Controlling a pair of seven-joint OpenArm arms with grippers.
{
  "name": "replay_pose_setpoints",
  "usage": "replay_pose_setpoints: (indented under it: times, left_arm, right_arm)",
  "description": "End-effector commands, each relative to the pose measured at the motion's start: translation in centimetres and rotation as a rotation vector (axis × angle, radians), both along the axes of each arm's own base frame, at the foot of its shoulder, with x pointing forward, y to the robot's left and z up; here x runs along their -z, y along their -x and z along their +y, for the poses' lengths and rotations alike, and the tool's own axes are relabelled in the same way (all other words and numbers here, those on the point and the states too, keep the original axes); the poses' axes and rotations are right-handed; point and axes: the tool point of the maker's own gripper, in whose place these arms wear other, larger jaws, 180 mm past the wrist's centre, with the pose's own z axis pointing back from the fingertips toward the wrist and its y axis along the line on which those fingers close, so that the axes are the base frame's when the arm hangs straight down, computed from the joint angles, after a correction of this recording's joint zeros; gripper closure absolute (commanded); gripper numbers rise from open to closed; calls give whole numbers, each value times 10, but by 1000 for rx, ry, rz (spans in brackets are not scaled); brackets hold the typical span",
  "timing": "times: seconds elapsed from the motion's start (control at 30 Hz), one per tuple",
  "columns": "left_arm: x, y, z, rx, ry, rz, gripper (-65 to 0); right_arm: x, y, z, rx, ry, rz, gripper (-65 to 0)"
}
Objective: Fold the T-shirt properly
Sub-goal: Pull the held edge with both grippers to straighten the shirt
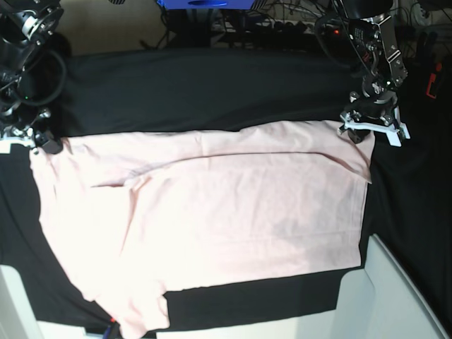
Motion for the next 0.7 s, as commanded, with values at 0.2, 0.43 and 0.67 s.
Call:
replay_pose_setpoints:
  times: [0.2,0.43,0.67]
  left_arm:
    - [-11,-10,5,-2,-17,-40,-245]
    - [-10,-8,5,-2,-17,-36,-20]
    - [-10,1,7,1,-29,-27,0]
  right_arm:
    - [-11,-8,-12,3,24,-33,0]
    - [-11,-8,-12,3,24,-33,0]
    - [-8,-3,-13,2,26,-23,0]
